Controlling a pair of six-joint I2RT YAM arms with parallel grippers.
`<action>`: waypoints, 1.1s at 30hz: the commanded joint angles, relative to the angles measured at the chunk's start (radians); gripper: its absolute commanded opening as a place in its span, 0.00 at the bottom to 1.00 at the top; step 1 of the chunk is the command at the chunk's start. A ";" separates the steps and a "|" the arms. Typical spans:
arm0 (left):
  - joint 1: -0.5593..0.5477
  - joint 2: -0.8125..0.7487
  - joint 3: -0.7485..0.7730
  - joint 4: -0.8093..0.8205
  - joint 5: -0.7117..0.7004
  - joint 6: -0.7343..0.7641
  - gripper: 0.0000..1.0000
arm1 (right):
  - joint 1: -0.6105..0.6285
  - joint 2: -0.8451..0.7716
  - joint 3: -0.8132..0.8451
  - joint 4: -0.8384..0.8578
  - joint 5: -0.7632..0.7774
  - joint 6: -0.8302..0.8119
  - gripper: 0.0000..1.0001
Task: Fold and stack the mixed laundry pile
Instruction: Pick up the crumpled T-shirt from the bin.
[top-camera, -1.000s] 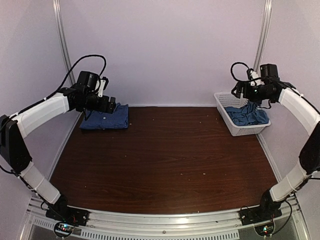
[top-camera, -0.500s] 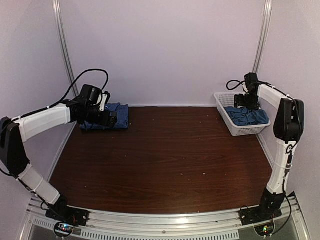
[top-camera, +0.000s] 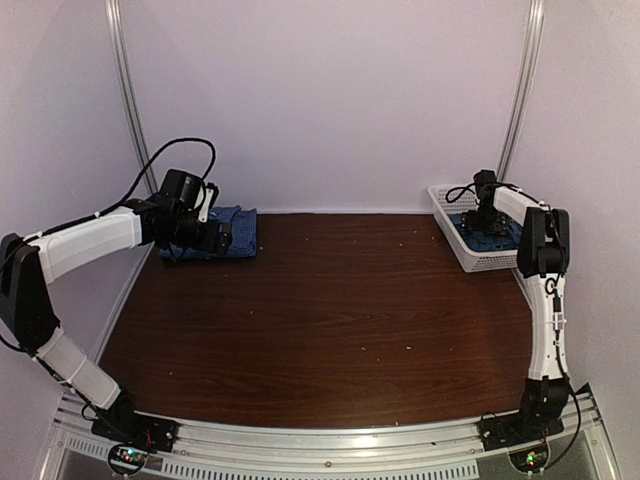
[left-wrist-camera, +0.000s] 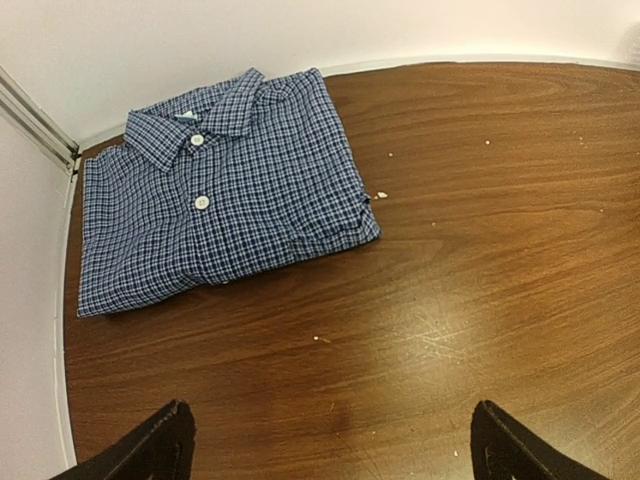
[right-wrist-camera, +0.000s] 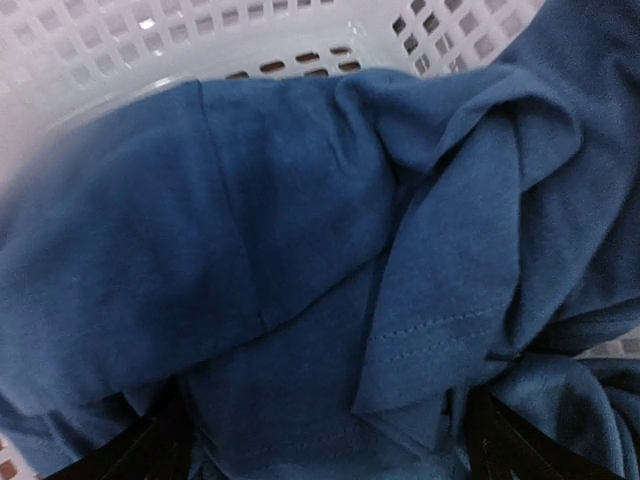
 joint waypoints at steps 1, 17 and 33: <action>-0.003 0.012 0.049 0.002 -0.009 -0.024 0.98 | -0.037 0.057 0.026 -0.026 -0.010 0.015 0.92; -0.001 0.000 0.092 -0.064 -0.099 -0.024 0.98 | -0.119 -0.085 0.128 -0.022 -0.311 0.067 0.00; 0.039 -0.093 0.022 -0.019 0.014 -0.096 0.98 | 0.091 -0.530 0.149 0.029 -0.642 0.127 0.00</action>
